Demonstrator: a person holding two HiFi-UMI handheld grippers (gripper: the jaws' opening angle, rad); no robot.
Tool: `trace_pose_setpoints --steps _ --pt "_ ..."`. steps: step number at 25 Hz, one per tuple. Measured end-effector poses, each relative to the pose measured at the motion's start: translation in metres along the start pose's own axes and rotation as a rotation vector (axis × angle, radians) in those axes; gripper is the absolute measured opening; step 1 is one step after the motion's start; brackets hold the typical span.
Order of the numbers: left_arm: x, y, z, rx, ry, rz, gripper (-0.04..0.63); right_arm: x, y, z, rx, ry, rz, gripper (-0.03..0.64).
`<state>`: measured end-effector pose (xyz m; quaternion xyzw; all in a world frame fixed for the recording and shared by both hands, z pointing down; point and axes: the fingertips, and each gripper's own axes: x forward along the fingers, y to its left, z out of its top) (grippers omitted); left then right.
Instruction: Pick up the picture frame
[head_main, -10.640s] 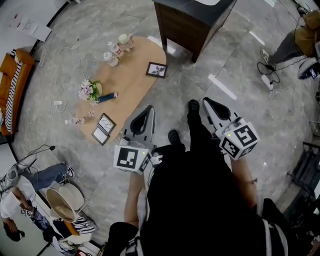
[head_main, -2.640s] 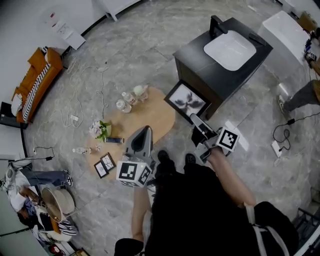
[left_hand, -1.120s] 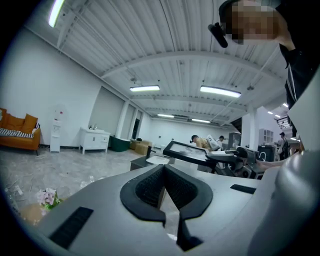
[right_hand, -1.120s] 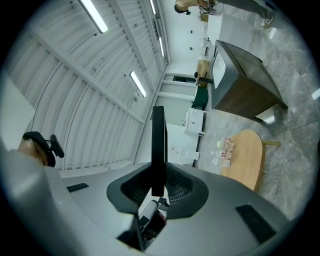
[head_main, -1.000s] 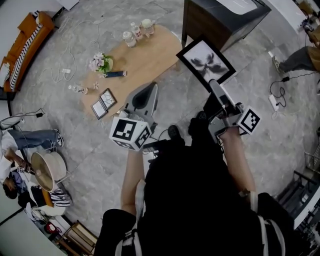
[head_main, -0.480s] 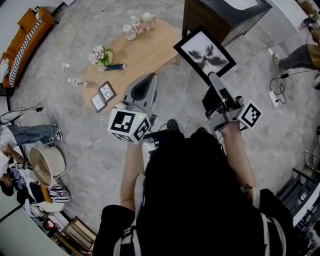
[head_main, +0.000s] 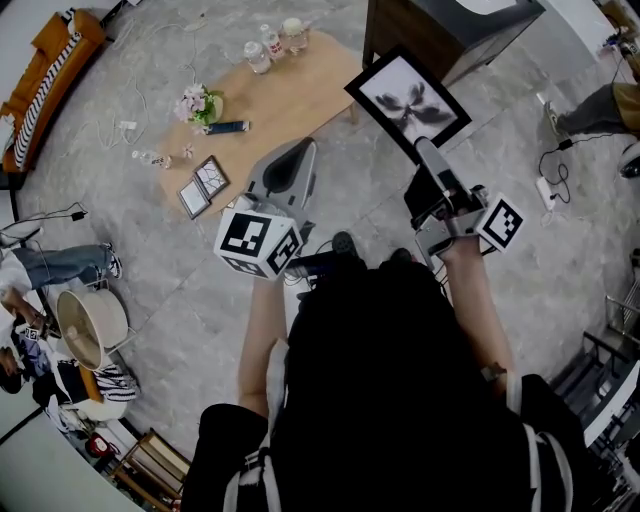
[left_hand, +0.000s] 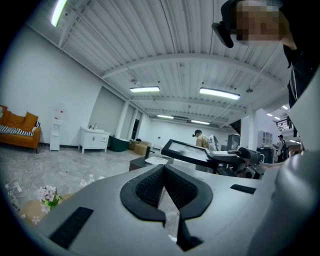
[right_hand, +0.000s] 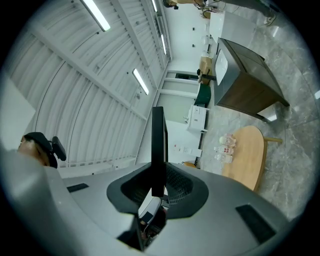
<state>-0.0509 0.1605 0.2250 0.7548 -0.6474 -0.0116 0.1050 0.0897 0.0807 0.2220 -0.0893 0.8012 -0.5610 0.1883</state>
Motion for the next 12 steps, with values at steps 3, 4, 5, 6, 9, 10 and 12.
trace_pose_setpoints --steps 3,4,5,6,9,10,12 --pt "0.004 -0.001 0.001 -0.002 0.003 0.000 0.013 0.000 -0.001 0.002 0.004 0.004 -0.003 0.074" --pt "0.006 -0.002 0.002 -0.002 0.005 -0.001 0.014 0.000 -0.001 0.004 0.004 0.005 -0.004 0.074" --pt "0.007 -0.002 0.002 -0.003 0.006 -0.001 0.014 0.000 -0.001 0.005 0.004 0.007 -0.004 0.074" --pt "0.006 -0.002 0.002 -0.003 0.005 -0.003 0.014 0.001 -0.001 0.003 0.003 0.007 -0.004 0.074" --pt "-0.003 0.001 -0.003 -0.004 0.003 -0.007 0.014 0.001 -0.001 -0.007 -0.002 0.006 -0.003 0.074" --pt "-0.005 0.002 -0.004 -0.004 0.003 -0.008 0.014 0.001 -0.001 -0.010 -0.004 0.006 -0.004 0.074" --pt "-0.007 0.003 -0.006 -0.005 0.003 -0.009 0.014 0.001 -0.001 -0.013 -0.008 0.006 -0.006 0.074"
